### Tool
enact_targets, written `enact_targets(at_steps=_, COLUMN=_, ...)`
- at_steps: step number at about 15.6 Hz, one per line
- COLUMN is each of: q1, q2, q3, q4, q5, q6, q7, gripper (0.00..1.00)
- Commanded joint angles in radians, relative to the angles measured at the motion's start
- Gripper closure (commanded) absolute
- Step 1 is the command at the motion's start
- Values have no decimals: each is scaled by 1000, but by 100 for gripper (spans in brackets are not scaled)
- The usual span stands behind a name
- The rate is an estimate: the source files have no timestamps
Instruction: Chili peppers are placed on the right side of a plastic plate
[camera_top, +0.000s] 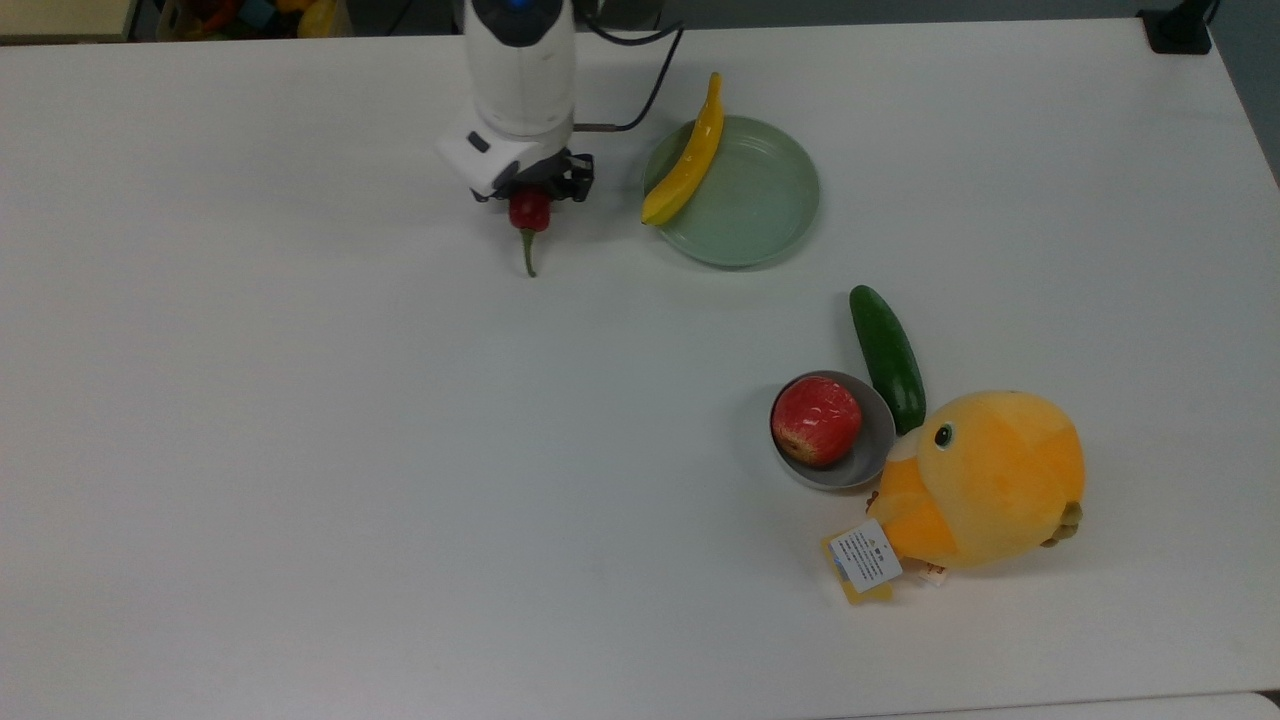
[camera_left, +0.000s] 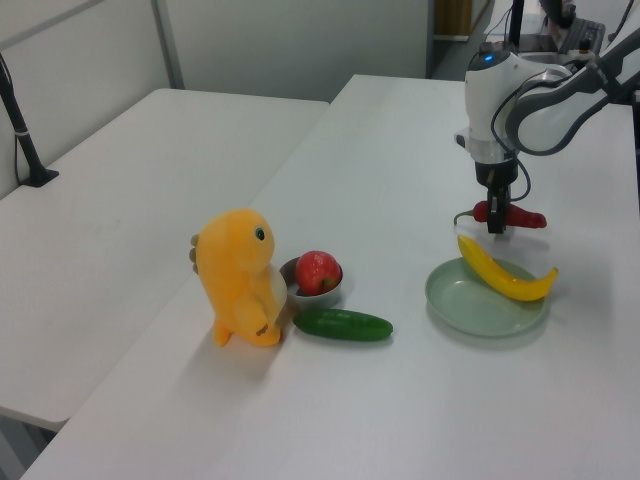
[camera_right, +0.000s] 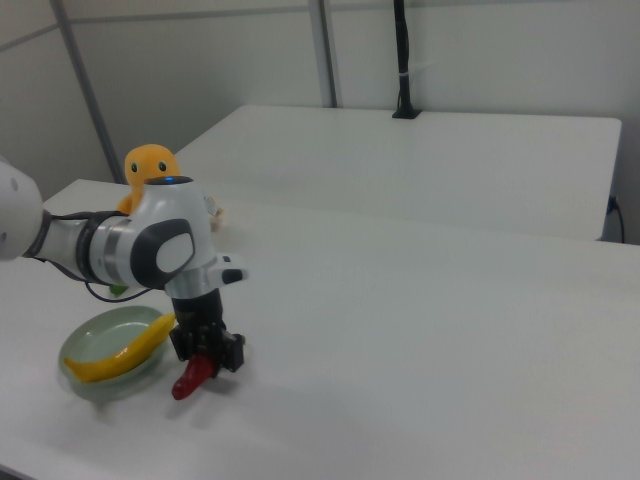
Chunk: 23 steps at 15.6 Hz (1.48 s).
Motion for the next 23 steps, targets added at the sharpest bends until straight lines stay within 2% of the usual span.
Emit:
enact_targets(at_steps=1, q1=15, q2=-38, q3=58, q4=-10, q5=2, q6=-56, q7=54, gripper=86)
enact_targets(at_steps=6, q1=17, q2=-75, q3=88, q4=-10, q5=32, q6=-86, q7=55, gripper=85)
enact_targets(at_steps=7, q1=15, q2=-75, q3=88, q4=-8, q5=32, q6=-86, q7=55, gripper=76)
enact_targets(at_steps=8, q1=15, q2=-75, q3=88, q4=-8, q5=34, q6=-86, q7=55, gripper=56)
enact_targets(at_steps=9, q1=15, q2=-75, q3=88, q4=-7, q5=34, q6=-86, q7=55, gripper=31)
enact_targets(at_steps=10, q1=15, q2=-77, q3=88, q4=-5, q5=34, q6=-86, q7=55, gripper=19)
enact_targets(at_steps=15, q1=17, q2=-81, q3=90, q4=-4, q5=35, q6=-86, q7=89, gripper=19)
enact_targets(at_steps=18, q1=15, q2=-83, q3=119, q4=9, q5=37, q6=-88, q7=118, gripper=19)
enact_targets(at_steps=23, q1=15, q2=-90, q3=119, q4=9, q5=37, q6=-89, q7=129, gripper=19)
